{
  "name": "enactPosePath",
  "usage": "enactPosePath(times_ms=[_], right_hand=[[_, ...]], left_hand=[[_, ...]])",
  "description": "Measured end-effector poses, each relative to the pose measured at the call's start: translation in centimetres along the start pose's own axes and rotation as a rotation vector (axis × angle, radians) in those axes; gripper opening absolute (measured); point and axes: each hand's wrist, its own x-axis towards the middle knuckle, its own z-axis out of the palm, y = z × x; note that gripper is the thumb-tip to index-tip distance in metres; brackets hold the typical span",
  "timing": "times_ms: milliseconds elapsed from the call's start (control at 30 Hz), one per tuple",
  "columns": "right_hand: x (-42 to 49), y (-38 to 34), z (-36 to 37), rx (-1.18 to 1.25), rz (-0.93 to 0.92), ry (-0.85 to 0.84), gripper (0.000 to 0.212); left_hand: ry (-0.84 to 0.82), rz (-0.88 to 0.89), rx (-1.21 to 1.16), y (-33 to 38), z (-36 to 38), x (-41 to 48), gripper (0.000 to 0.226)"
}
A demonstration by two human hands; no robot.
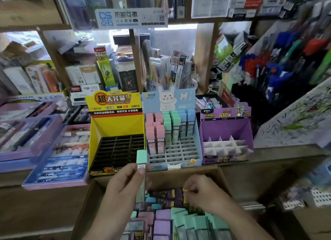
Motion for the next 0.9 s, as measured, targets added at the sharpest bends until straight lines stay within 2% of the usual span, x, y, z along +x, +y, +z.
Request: enactPosePath(times_ms=[133,267,500,633,900], right_hand=[[0.2,0.5,0.0,-0.022,0.033,-0.006,0.008],[0.3,0.9,0.0,-0.015,0.019,0.014,0.008],[0.6,1.1,0.0,-0.012,0.034,0.005,0.012],[0.6,1.2,0.0,0.033,0.049,-0.005,0.012],[0.1,1.3,-0.3,0.049,0.020,-0.020,0.011]], left_hand=[[-0.078,0.203,0.232,3.3,0.7,0.4,0.035],[-0.085,0.344,0.336,6.2,1.4,2.0,0.006],[-0.087,0.505,0.574,11.0,2.5,6.6,0.010],[-0.122,0.543,0.711,12.5,3.8,9.1,0.009],[-0.225,0.496,1.001,12.3,5.4,12.6,0.016]])
